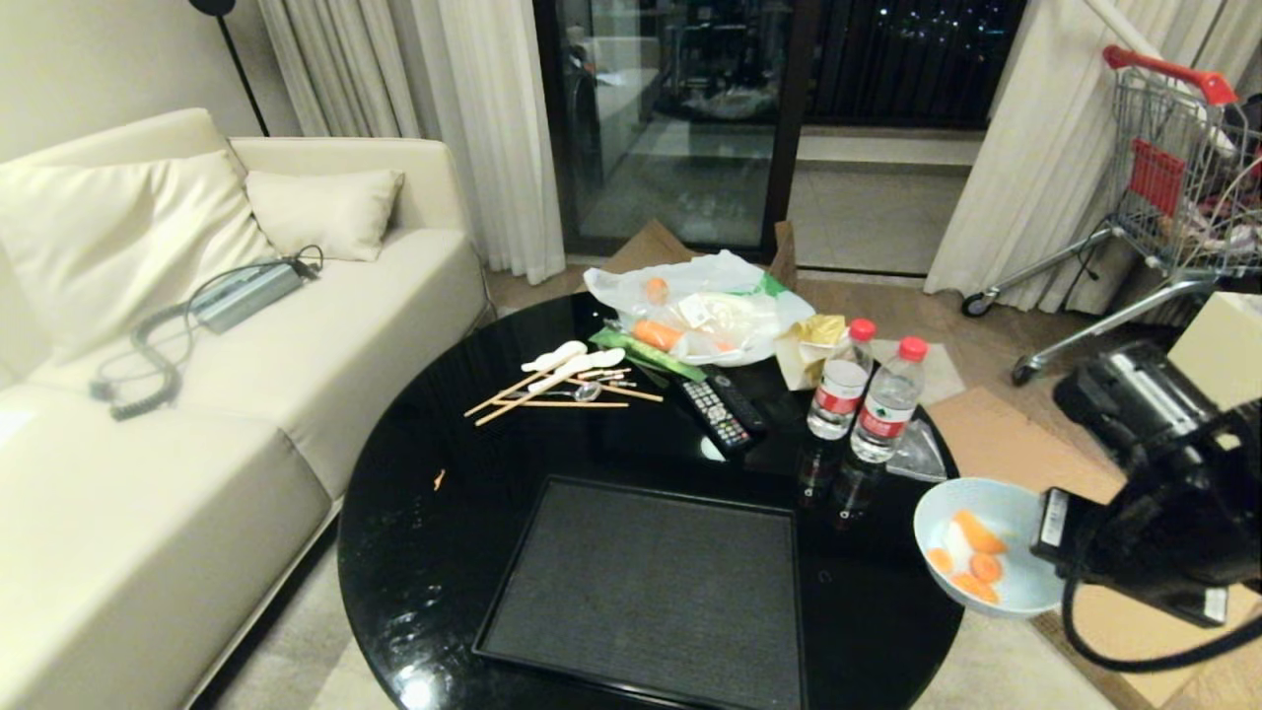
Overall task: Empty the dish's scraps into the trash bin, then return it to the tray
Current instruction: Move the bowl over the trash can
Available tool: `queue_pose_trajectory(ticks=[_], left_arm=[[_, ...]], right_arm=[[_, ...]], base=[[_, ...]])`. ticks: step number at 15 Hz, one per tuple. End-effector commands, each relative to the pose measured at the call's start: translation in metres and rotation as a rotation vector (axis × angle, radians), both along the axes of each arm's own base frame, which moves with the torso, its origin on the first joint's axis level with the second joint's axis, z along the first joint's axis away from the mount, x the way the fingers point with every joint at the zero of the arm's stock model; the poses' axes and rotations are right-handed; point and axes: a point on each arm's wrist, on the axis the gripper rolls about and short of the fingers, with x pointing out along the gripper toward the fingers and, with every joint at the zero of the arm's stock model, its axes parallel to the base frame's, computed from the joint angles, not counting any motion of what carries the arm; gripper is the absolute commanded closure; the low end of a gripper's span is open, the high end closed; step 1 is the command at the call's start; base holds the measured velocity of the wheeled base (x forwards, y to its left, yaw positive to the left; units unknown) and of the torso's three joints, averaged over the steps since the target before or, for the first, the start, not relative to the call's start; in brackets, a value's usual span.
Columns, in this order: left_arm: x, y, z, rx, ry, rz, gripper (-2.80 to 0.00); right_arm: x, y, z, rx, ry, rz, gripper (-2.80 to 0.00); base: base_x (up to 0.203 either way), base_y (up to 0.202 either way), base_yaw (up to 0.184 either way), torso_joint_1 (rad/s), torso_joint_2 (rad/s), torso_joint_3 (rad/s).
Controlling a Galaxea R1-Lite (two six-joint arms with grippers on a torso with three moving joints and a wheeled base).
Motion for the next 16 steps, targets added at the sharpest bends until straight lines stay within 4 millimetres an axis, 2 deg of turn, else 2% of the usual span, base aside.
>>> queue_pose_trajectory(ticks=[1,3,6,8,16], left_arm=[[0.000,0.000,0.000,0.000,-0.001,0.001,0.00],[0.000,0.000,0.000,0.000,-0.001,0.001,0.00],[0.000,0.000,0.000,0.000,-0.001,0.001,0.00],[0.000,0.000,0.000,0.000,-0.001,0.001,0.00],[0.000,0.000,0.000,-0.002,-0.001,0.001,0.00]], right_arm=[[-0.031,-0.014,0.001,0.006,-0.019,-0.031,0.00],[-0.044,-0.018,-0.006,0.003,0.004,-0.033,0.00],[-0.050,-0.019,-0.017,-0.001,0.024,-0.035,0.00],[-0.054,-0.020,-0.016,0.004,0.012,-0.034,0.00],[-0.055,-0.020,-0.018,0.003,0.019,-0.033,0.00]], base=[[0.000,0.000,0.000,0.000,0.00,0.000],[0.000,0.000,0.000,0.000,0.00,0.000],[0.000,0.000,0.000,0.000,0.00,0.000],[0.000,0.000,0.000,0.000,0.00,0.000],[0.000,0.000,0.000,0.000,0.00,0.000]])
